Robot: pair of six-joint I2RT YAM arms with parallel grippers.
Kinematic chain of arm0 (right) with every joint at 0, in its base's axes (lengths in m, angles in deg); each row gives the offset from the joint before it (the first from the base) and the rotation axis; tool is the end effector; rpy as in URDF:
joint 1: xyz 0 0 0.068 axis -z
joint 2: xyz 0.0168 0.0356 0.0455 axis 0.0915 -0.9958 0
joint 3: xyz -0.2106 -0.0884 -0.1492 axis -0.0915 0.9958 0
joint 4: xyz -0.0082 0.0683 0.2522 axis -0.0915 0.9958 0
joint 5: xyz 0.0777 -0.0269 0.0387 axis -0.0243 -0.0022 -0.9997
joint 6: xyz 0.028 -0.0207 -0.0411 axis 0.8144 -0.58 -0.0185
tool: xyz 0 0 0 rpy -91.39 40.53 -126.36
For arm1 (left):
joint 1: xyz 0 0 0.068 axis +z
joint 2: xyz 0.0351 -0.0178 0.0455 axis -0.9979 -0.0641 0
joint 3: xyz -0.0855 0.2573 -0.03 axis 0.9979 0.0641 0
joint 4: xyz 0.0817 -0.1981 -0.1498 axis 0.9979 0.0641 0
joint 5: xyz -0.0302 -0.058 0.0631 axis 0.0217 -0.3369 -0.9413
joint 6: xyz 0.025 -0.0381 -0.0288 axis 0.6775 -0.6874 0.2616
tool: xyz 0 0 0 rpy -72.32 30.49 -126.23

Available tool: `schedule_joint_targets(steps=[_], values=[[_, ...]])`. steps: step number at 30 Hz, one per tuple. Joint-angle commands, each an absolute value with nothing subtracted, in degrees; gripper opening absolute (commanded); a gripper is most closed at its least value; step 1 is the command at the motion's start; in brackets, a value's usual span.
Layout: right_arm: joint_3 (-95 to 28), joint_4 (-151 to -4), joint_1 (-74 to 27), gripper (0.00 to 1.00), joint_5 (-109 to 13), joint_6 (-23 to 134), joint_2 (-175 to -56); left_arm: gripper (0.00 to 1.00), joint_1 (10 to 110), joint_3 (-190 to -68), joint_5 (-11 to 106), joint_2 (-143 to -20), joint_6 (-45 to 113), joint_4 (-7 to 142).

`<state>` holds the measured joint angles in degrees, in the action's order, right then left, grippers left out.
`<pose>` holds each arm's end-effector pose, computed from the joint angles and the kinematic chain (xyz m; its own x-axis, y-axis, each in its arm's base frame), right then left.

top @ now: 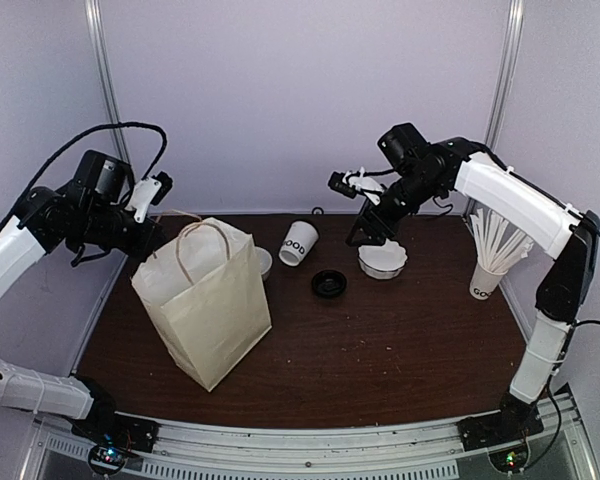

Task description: Pack the takeout coffee

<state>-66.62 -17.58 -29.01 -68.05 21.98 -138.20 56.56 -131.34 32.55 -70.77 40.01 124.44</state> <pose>0.3061 0.2283 0.3646 -0.2883 -0.6770 -0.6771 -0.9444 0.3180 0.0842 0.1878 -0.1026 0.3783 -0.6421 0.2575 -0.7221 0.3611 0.9325 0.0114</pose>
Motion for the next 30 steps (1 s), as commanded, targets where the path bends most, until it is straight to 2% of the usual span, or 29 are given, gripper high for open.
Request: schedule_joint_targets(steps=[1,10,11,13,14,16,20,25,27,30], values=[[-64.75,-19.39,-28.92,0.62,-66.06,22.17,-135.05,0.0,57.29,-134.26,29.2,-70.25,40.2,124.49],[-64.66,-19.23,-28.94,0.62,-66.33,22.44,-134.8,0.01,57.56,-134.32,24.02,-72.43,38.41,124.93],[-64.58,-19.17,-28.94,0.62,-66.4,22.45,-134.63,0.12,57.58,-134.64,23.73,-72.44,38.46,125.12],[-64.5,-18.77,-28.94,0.62,-66.98,22.38,-134.13,0.42,57.58,-136.15,22.72,-72.42,38.14,126.15],[-64.52,-18.48,-28.96,0.62,-67.36,22.36,-133.82,0.51,57.58,-137.56,22.18,-72.25,38.02,127.0],[-64.48,-17.7,-28.81,0.62,-68.21,22.15,-132.79,0.6,57.58,-141.7,20.16,-70.77,37.74,128.53],[-62.18,-17.99,-28.21,0.63,-69.13,22.51,-129.36,0.64,57.5,-149.23,23.79,-67.48,38.52,128.12],[-56.95,-22.2,-25.93,0.63,-67.33,24.44,-126.47,0.66,55.77,-155.11,37.09,-69.3,36.41,125.45],[-55.88,-23.2,-24.4,0.63,-67.21,25.2,-125.91,0.67,52.48,-155.96,38.99,-71.83,36.19,124.12],[-54.91,-23.94,-22.42,0.63,-67.46,26.2,-124.97,0.68,39.83,-159.55,31.55,-78.6,40.36,124.26]])
